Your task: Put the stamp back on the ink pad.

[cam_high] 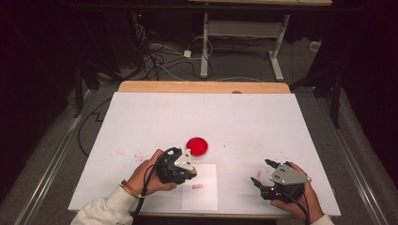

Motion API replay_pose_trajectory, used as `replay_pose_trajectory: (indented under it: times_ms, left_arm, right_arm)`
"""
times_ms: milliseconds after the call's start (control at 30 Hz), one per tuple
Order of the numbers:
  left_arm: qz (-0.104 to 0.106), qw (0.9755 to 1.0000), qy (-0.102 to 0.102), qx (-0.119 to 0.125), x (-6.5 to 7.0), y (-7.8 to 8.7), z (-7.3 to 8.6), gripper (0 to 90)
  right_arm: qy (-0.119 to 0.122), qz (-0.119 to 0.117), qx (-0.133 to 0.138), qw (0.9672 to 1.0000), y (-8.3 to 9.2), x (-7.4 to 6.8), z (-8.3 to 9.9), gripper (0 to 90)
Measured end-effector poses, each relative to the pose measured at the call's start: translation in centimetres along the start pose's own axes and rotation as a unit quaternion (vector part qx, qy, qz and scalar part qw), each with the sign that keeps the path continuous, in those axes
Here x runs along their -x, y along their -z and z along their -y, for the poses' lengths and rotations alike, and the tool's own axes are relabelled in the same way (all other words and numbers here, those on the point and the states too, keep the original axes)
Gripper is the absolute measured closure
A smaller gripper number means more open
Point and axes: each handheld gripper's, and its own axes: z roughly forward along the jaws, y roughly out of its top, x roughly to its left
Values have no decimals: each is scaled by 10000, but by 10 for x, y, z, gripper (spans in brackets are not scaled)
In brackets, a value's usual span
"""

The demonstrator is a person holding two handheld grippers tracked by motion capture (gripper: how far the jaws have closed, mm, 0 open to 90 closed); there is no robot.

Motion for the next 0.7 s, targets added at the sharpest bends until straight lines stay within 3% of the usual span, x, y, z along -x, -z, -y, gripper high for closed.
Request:
replay_pose_trajectory:
  times_ms: [467,700]
  left_arm:
    - [-268,9991,214,229,-15,18,4,735]
    - [-342,9987,343,185,-35,20,0,735]
  right_arm:
    - [-24,-37,-6,10000,-1,1,3,268]
    - [-78,-46,-39,10000,-1,1,5,269]
